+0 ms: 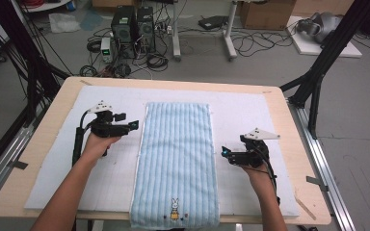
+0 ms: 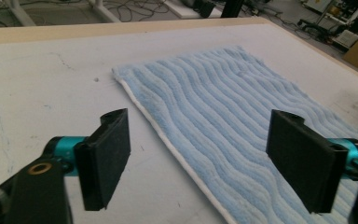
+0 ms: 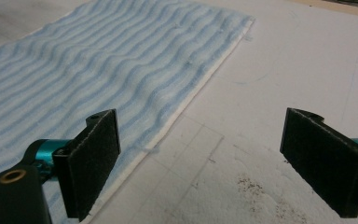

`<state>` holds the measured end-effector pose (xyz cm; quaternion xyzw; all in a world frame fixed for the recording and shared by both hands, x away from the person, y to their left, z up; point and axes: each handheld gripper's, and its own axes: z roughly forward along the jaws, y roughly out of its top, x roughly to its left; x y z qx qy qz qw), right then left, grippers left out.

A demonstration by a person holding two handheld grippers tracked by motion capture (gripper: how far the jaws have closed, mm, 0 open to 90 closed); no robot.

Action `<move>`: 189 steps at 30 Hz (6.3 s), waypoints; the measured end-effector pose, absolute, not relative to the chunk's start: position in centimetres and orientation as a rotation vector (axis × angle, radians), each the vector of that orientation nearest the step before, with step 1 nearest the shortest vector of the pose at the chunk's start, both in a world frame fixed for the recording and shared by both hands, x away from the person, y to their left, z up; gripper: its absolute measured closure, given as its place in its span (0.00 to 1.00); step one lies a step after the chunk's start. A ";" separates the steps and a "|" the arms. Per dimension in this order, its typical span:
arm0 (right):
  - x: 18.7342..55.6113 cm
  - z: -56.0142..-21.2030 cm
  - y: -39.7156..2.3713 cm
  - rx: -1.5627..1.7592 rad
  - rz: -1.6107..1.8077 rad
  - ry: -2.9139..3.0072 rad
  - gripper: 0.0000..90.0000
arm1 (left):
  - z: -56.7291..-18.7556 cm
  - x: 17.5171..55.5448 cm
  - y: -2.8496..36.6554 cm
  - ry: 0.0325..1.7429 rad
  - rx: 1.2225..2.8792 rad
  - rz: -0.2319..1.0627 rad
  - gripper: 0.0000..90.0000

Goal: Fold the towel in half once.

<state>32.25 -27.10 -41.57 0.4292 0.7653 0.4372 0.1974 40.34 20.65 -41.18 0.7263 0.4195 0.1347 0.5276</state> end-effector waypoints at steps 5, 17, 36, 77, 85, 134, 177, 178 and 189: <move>32.3 -41.6 -27.3 1.211 1.236 2.137 0.12 | -41.7 41.7 20.3 1.048 1.768 0.310 0.37; 32.4 -41.8 -27.3 1.227 1.234 2.147 0.12 | -43.5 43.9 17.2 1.079 1.863 0.358 0.41; 32.5 -42.1 -27.4 1.255 1.229 2.154 0.12 | -44.9 43.9 14.6 1.061 2.025 0.451 0.64; 43.8 -44.4 -21.5 1.371 1.048 2.256 0.55 | -45.2 44.1 15.4 1.056 1.919 0.312 0.96; 43.8 -43.9 -19.0 1.217 0.875 2.319 0.96 | -45.1 44.4 15.8 1.072 1.899 0.302 0.96; 34.2 -41.7 -21.2 1.135 1.229 2.273 0.95 | -42.7 35.1 18.6 0.808 1.832 0.262 0.95; 31.9 -42.8 -23.7 1.238 1.320 2.145 0.46 | -44.6 41.2 16.4 1.100 1.893 0.295 0.52; 31.9 -42.9 -23.7 1.239 1.319 2.145 0.46 | -44.7 41.2 16.2 1.102 1.895 0.281 0.53; 32.0 -42.9 -23.7 1.250 1.333 2.139 0.45 | -44.9 40.9 15.6 1.011 1.995 0.365 0.92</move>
